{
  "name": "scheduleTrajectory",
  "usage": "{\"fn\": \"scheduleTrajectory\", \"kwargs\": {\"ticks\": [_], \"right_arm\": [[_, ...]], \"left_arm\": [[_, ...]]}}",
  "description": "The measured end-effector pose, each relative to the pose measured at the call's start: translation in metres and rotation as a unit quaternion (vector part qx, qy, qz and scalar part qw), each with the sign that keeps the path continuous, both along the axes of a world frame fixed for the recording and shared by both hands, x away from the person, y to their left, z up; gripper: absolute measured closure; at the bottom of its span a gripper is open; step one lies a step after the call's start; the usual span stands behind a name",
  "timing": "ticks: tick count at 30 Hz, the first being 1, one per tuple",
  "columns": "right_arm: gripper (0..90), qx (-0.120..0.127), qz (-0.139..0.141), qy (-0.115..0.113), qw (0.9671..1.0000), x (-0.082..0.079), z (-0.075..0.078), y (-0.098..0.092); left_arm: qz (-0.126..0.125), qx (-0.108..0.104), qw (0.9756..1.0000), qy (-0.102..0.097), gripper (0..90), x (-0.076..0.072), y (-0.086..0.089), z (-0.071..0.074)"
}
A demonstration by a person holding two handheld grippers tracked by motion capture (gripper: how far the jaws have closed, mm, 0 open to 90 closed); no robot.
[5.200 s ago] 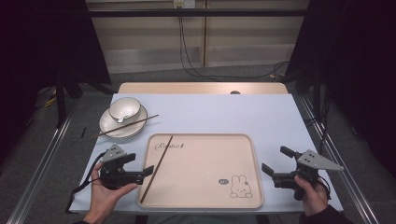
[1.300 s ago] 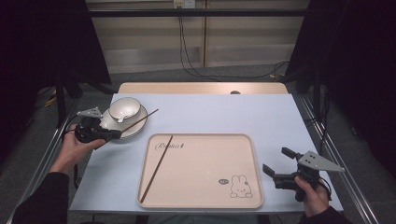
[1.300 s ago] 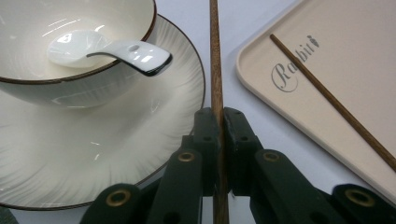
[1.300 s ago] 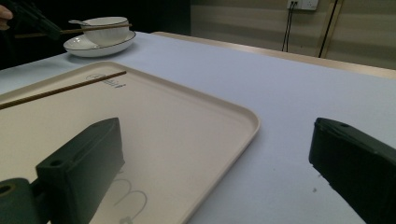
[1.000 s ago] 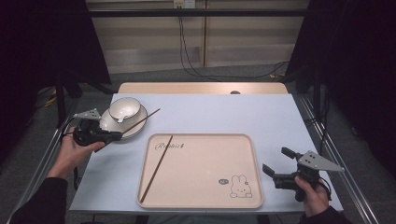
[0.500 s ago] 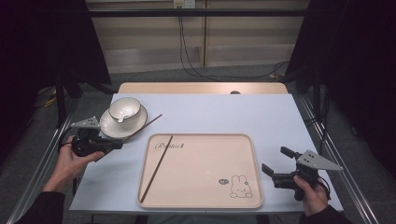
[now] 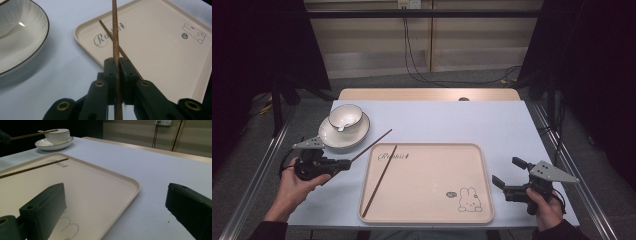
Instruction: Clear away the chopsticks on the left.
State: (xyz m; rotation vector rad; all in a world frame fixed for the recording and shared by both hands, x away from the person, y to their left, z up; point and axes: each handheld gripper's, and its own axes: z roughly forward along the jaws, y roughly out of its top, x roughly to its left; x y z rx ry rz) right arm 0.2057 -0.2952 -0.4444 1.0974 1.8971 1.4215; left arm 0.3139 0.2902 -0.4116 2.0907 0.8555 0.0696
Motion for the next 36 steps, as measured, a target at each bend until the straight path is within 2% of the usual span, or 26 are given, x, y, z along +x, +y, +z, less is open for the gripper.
{"fn": "scheduleTrajectory", "kwargs": {"ticks": [1, 3, 12, 14, 15, 17, 20, 21, 23, 29, 30, 34, 36], "right_arm": [[2.5, 0.000, 0.000, 0.000, 1.0000, 0.000, 0.000, 0.000], [2.5, 0.002, 0.000, 0.000, 1.0000, 0.000, 0.000, 0.001], [2.5, 0.002, 0.002, -0.001, 1.0000, 0.000, 0.000, 0.001], [2.5, 0.001, 0.002, -0.002, 1.0000, 0.000, 0.000, 0.000], [2.5, 0.001, 0.002, -0.002, 1.0000, 0.000, 0.000, 0.000], [2.5, 0.001, 0.002, -0.002, 1.0000, 0.000, 0.000, 0.001], [2.5, -0.001, 0.003, -0.001, 1.0000, 0.000, 0.000, 0.001], [2.5, -0.001, 0.003, -0.002, 1.0000, 0.001, 0.000, 0.001], [2.5, 0.000, 0.004, -0.002, 1.0000, 0.001, 0.000, 0.001], [2.5, -0.001, 0.004, -0.002, 1.0000, 0.001, 0.000, 0.001], [2.5, 0.000, 0.005, -0.002, 1.0000, 0.000, 0.000, 0.001], [2.5, 0.000, 0.005, -0.002, 1.0000, 0.000, 0.000, 0.001], [2.5, 0.002, 0.007, 0.000, 1.0000, 0.000, 0.000, 0.001]], "left_arm": [[0.010, -0.001, 0.9999, 0.002, 84.8, -0.005, -0.005, 0.000], [-0.002, -0.003, 1.0000, 0.002, 84.8, -0.010, -0.010, 0.000], [0.013, -0.014, 0.9998, 0.005, 84.9, -0.028, -0.033, 0.003], [0.015, -0.012, 0.9998, 0.005, 84.9, -0.029, -0.034, 0.003], [0.026, -0.017, 0.9995, 0.007, 84.9, -0.031, -0.038, 0.003], [0.032, -0.018, 0.9993, 0.008, 84.8, -0.034, -0.043, 0.002], [0.030, -0.013, 0.9994, 0.011, 84.8, -0.035, -0.048, 0.001], [0.041, -0.011, 0.9990, 0.014, 84.8, -0.036, -0.054, 0.000], [0.041, -0.015, 0.9989, 0.017, 84.8, -0.037, -0.056, 0.000], [0.060, -0.021, 0.9975, 0.030, 84.8, -0.036, -0.070, -0.001], [0.069, -0.023, 0.9966, 0.039, 84.9, -0.034, -0.073, -0.003], [0.082, -0.022, 0.9953, 0.047, 84.9, -0.034, -0.079, -0.006], [0.094, -0.018, 0.9938, 0.057, 84.9, -0.035, -0.085, -0.009]]}}
